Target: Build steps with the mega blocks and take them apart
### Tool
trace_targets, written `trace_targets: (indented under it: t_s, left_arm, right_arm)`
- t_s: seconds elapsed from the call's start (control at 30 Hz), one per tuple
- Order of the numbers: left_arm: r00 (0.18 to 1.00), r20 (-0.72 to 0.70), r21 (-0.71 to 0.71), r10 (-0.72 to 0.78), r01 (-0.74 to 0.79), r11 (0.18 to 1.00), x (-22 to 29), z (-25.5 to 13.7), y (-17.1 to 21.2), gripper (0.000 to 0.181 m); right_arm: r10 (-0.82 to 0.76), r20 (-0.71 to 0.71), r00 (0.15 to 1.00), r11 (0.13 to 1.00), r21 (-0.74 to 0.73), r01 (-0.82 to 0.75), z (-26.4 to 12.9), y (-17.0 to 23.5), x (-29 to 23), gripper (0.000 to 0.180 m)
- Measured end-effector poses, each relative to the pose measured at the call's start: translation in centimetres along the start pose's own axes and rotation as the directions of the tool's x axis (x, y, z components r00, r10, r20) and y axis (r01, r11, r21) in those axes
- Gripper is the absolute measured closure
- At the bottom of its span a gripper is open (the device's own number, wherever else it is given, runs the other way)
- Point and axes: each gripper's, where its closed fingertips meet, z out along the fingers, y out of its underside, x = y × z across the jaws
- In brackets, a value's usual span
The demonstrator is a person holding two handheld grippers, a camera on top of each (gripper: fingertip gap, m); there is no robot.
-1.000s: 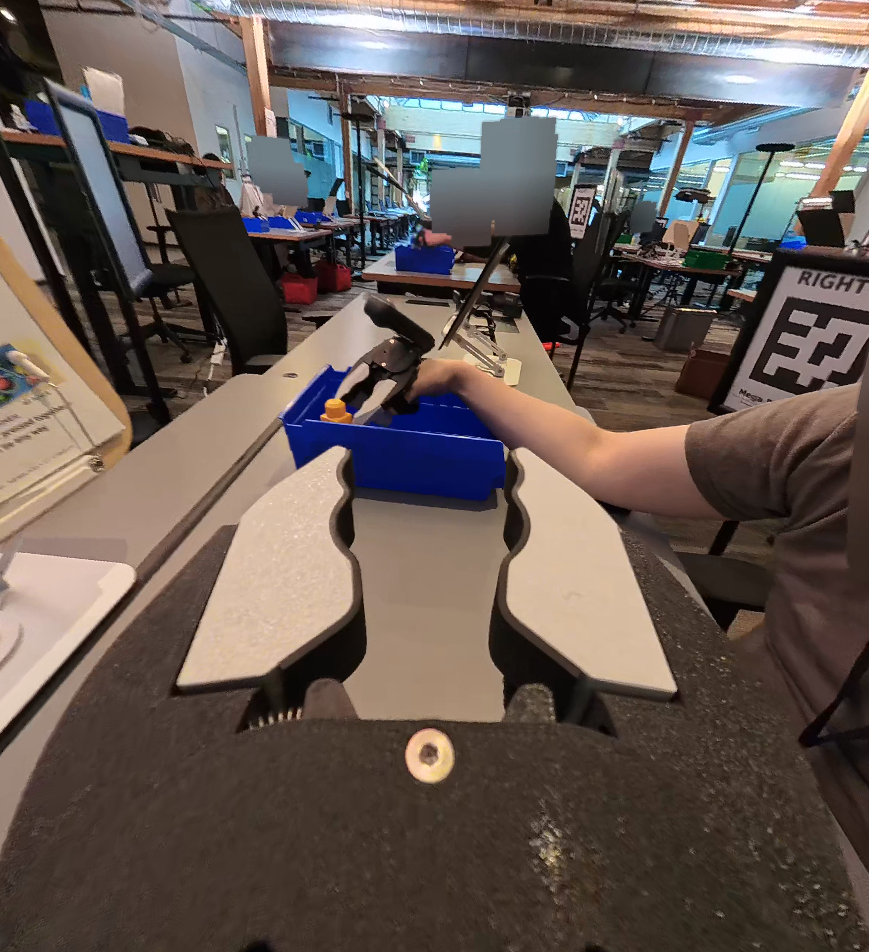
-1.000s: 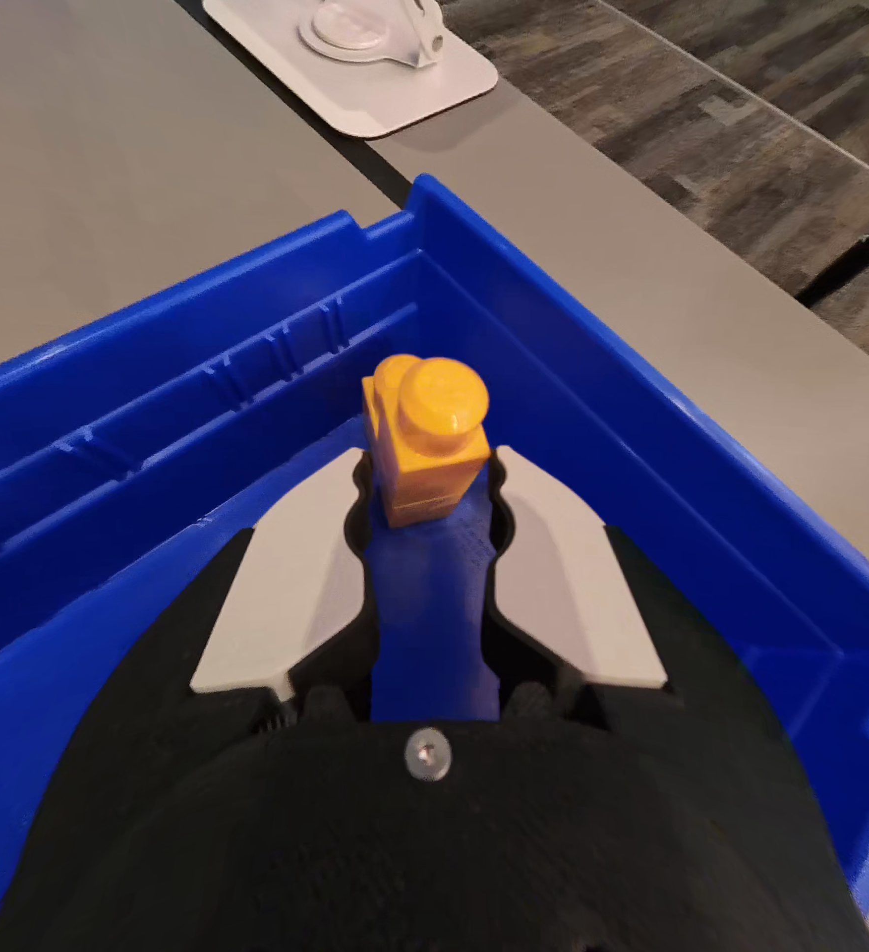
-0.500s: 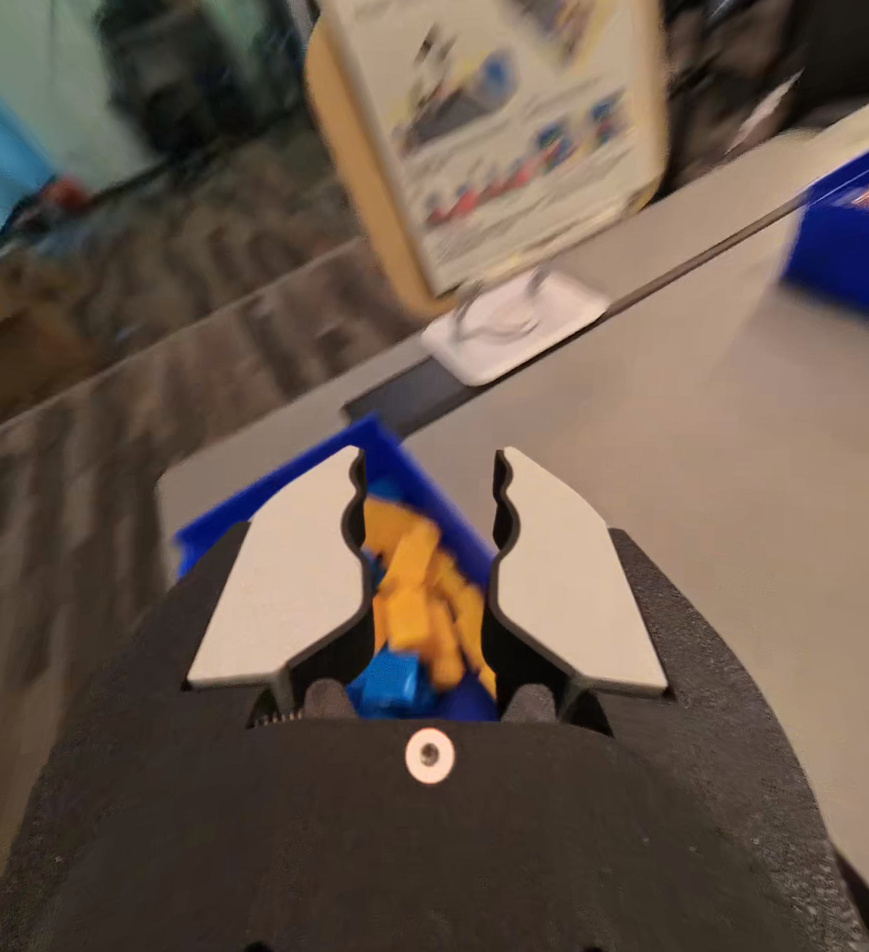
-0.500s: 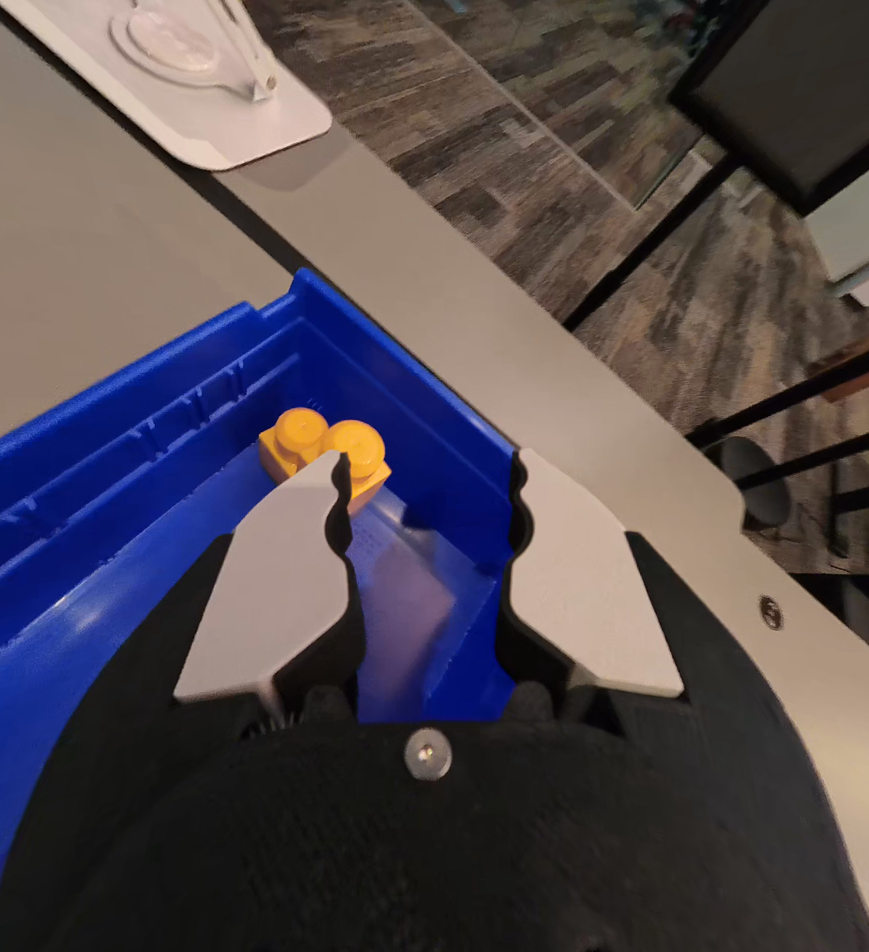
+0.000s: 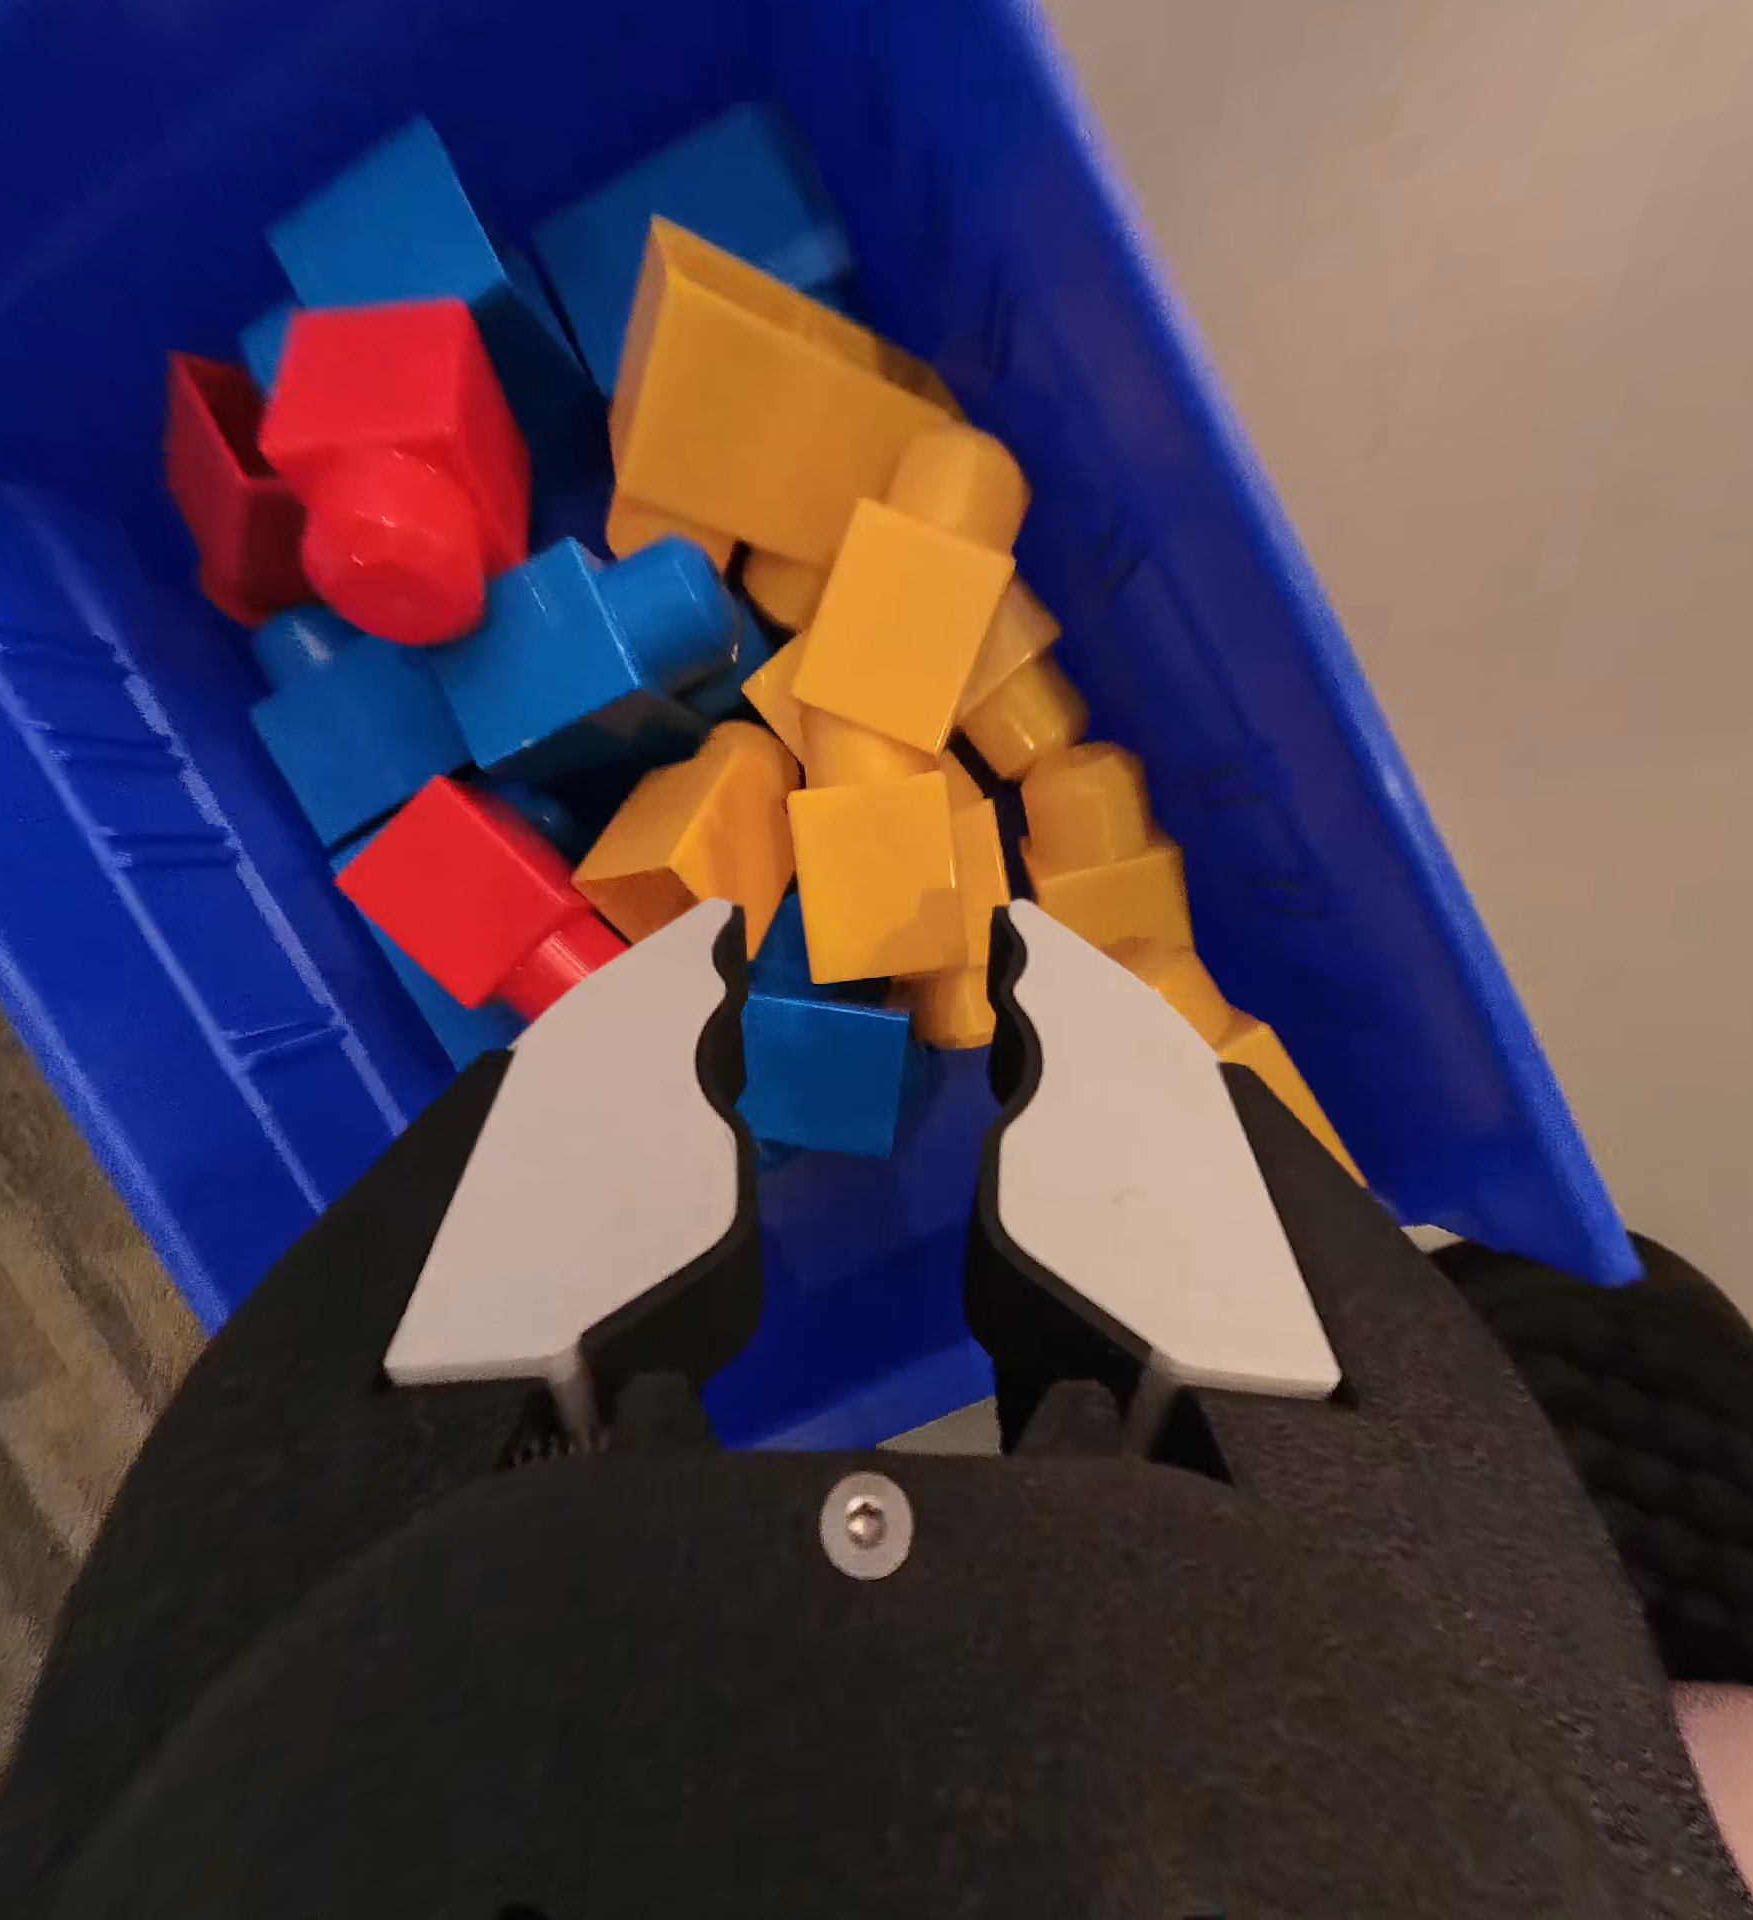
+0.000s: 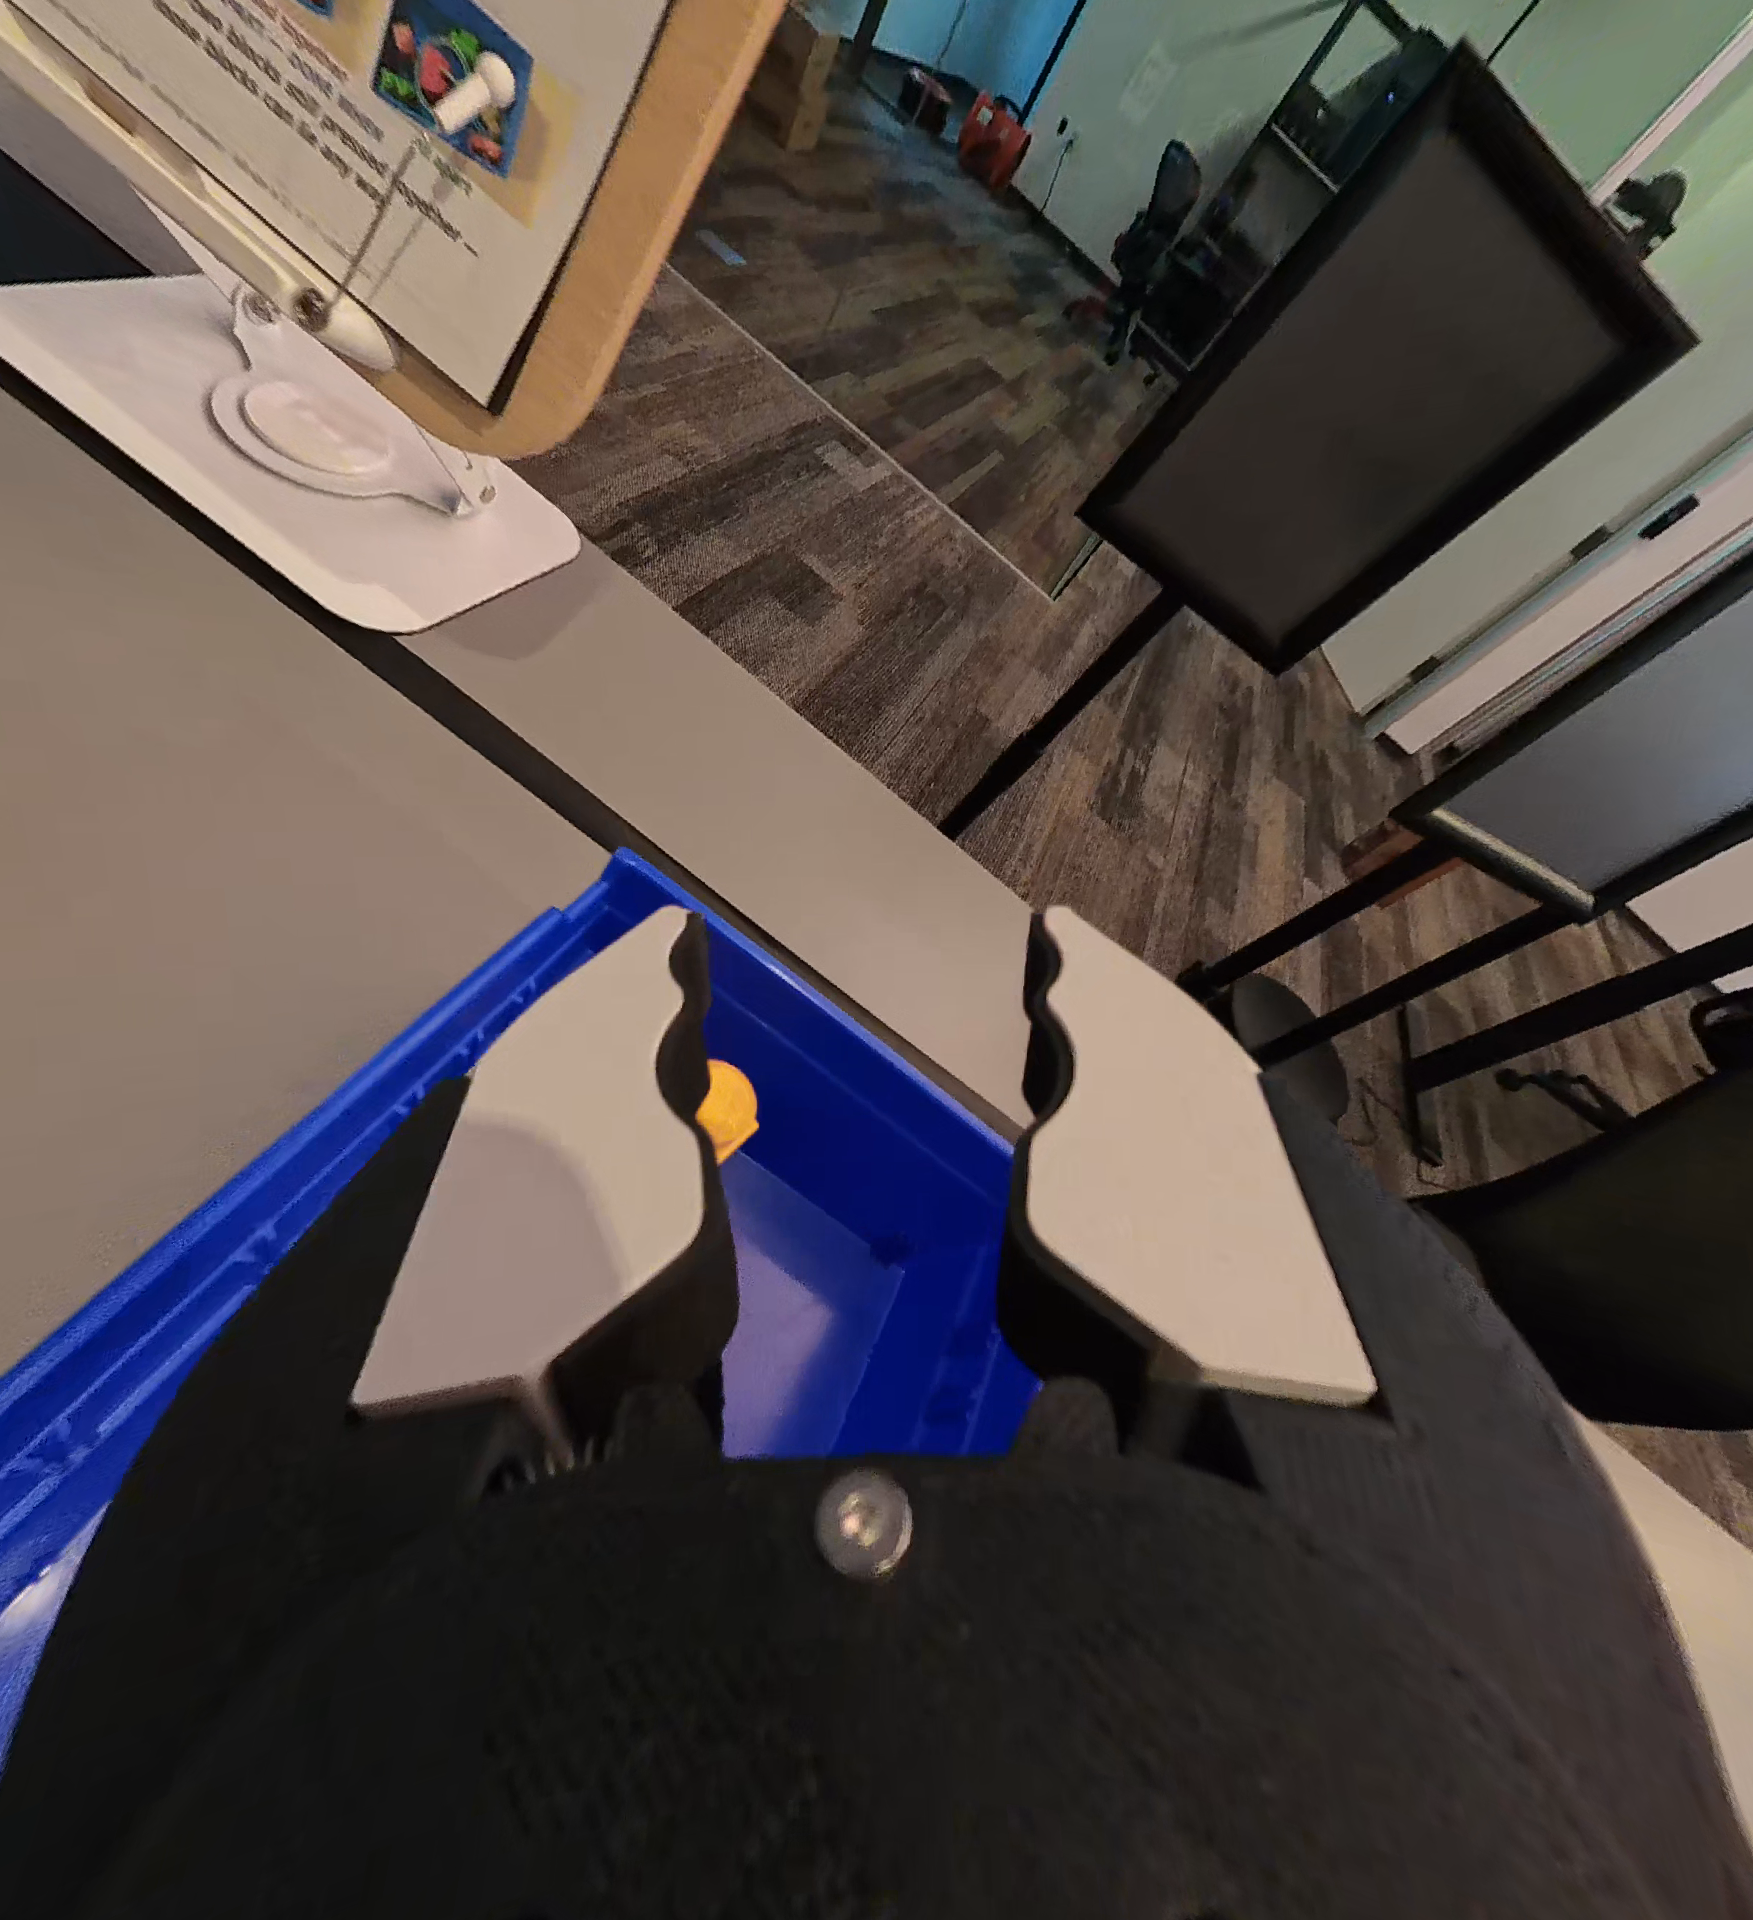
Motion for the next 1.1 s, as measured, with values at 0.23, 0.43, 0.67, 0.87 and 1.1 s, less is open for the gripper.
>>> trace_targets:
  t_s: [0.23,0.43,0.67,0.87,1.1]
  left_arm:
    - [1.0,0.003,-0.125,0.015,-0.014,0.992,0.1,2.7,0.8,0.136]
    - [0.997,0.061,-0.16,0.044,-0.034,0.986,-0.5,1.8,1.2,0.144]
    - [0.993,0.009,0.389,0.122,-0.115,0.914,4.2,-8.7,-6.6,0.144]
    - [0.69,-0.24,0.82,0.683,-0.233,0.523,22.8,-16.0,-13.0,0.144]
    - [0.541,-0.347,0.828,0.766,-0.208,0.522,30.6,-14.2,-14.2,0.144]
  right_arm:
    - [-0.038,0.014,0.999,0.999,0.006,0.038,-0.1,-1.2,-1.2,0.12]
    - [-0.077,0.043,0.996,0.997,0.001,0.077,0.6,-2.0,-2.7,0.121]
    - [-0.168,0.125,0.978,0.979,0.134,0.152,1.1,-7.4,-8.9,0.122]
    - [-0.285,0.653,0.702,0.797,0.568,-0.205,-6.3,-18.0,-25.6,0.123]
    - [-0.219,0.839,0.499,0.733,0.479,-0.484,-9.9,-20.4,-29.4,0.123]
